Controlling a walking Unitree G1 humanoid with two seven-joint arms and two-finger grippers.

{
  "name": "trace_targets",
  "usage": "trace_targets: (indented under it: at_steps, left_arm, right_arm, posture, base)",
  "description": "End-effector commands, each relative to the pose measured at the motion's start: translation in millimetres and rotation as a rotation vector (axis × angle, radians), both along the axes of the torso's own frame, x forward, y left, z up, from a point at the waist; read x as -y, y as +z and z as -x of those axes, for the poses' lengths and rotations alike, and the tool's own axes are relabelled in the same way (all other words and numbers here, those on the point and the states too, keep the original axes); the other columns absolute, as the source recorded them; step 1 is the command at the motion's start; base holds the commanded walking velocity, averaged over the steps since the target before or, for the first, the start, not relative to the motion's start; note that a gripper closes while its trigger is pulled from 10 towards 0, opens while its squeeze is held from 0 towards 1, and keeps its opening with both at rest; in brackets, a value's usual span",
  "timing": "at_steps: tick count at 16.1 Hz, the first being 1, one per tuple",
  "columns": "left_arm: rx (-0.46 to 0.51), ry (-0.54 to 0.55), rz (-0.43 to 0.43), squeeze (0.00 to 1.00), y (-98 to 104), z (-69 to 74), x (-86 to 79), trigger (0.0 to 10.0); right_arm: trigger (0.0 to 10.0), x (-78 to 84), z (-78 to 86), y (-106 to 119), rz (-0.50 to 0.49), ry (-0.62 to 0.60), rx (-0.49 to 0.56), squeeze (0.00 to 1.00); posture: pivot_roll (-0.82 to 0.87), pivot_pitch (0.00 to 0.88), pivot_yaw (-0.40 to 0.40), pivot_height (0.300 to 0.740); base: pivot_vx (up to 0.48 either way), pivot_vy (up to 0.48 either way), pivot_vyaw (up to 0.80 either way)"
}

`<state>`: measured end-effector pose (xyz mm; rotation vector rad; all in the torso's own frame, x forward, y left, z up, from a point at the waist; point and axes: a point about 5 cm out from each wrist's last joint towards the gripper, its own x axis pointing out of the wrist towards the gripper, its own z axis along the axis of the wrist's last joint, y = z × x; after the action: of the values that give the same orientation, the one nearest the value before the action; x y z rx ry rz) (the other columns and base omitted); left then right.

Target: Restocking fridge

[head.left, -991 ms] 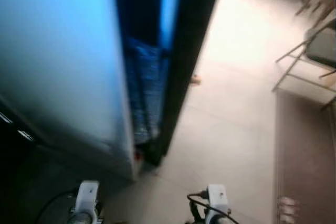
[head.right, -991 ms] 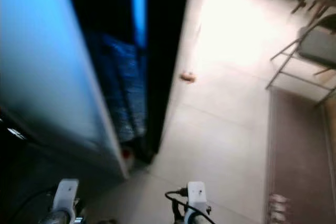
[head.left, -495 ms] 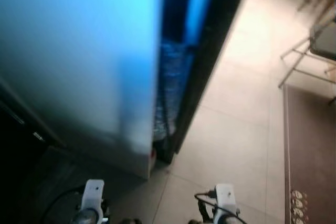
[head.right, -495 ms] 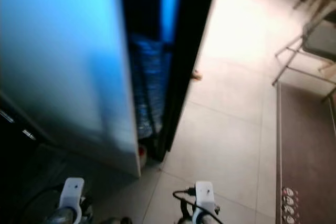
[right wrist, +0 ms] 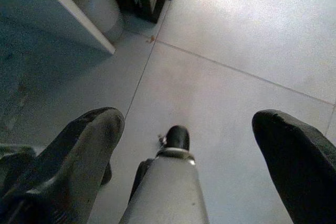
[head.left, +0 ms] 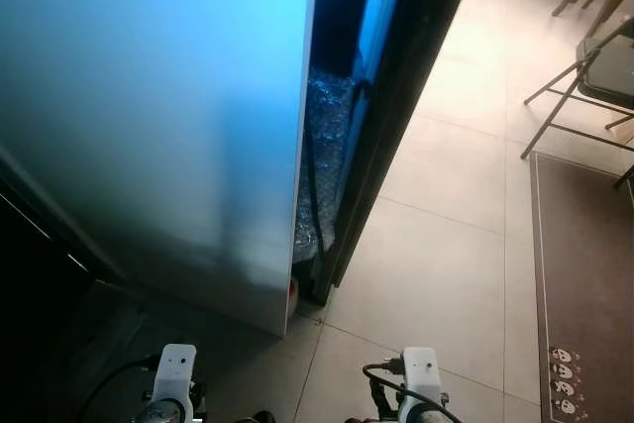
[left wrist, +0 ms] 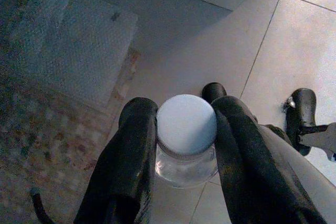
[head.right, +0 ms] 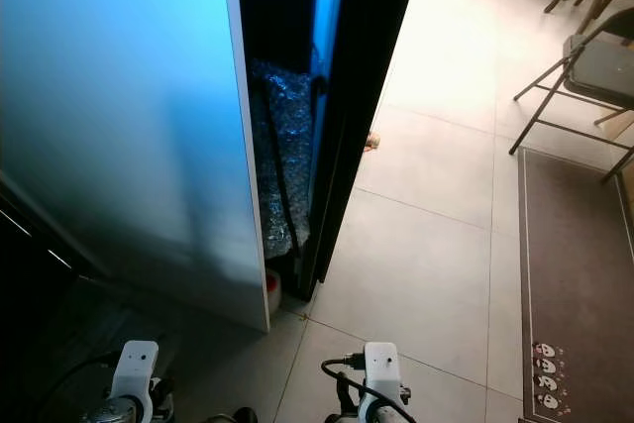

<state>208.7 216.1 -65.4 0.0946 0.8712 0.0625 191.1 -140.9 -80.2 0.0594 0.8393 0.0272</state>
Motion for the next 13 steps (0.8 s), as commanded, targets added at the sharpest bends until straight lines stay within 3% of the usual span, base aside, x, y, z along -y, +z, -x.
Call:
trace_targets:
  at_steps: [1,8,9,10,11,13]
  left_arm:
    - [-0.024,-0.012,-0.004,0.0,-4.1,6.7,0.9,10.0]
    - [-0.009,-0.012,-0.013,0.0,-2.8,5.6,-0.5,10.0]
    - [-0.006,-0.013,-0.014,0.0,-2.4,4.9,-0.4,10.0]
    - [0.001,-0.013,-0.014,0.0,-1.4,3.2,-0.2,10.0]
    - [0.007,-0.013,-0.014,0.0,-0.7,2.0,0.0,10.0]
    - [0.014,-0.012,-0.013,0.0,-0.1,0.6,1.1,10.0]
  right_arm:
    - [10.0,3.7,4.5,-1.5,0.012,-0.027,0.009,0.0]
    - [10.0,6.3,-5.8,17.3,0.04,-0.128,0.293,0.0]
    - [10.0,18.5,-22.4,28.8,0.047,-0.131,0.364,0.0]
    - [10.0,62.2,-85.1,86.2,0.08,-0.141,0.604,0.0]
    - [10.0,63.8,-94.9,100.1,0.088,-0.138,0.671,0.0]
    - [10.0,63.3,-98.4,109.4,0.1,-0.152,0.73,0.0]
  posture:
    - [-0.06,0.16,-0.059,0.74]
    - [-0.09,0.193,-0.055,0.74]
    - [-0.1,0.197,-0.055,0.74]
    - [-0.1,0.198,-0.057,0.74]
    - [-0.1,0.199,-0.058,0.74]
    - [-0.1,0.2,-0.059,0.74]
  base:
    - [0.0,0.0,0.0]
    - [0.0,0.0,0.0]
    - [0.0,0.0,0.0]
    - [0.0,0.0,0.0]
    - [0.0,0.0,0.0]
    - [0.0,0.0,0.0]
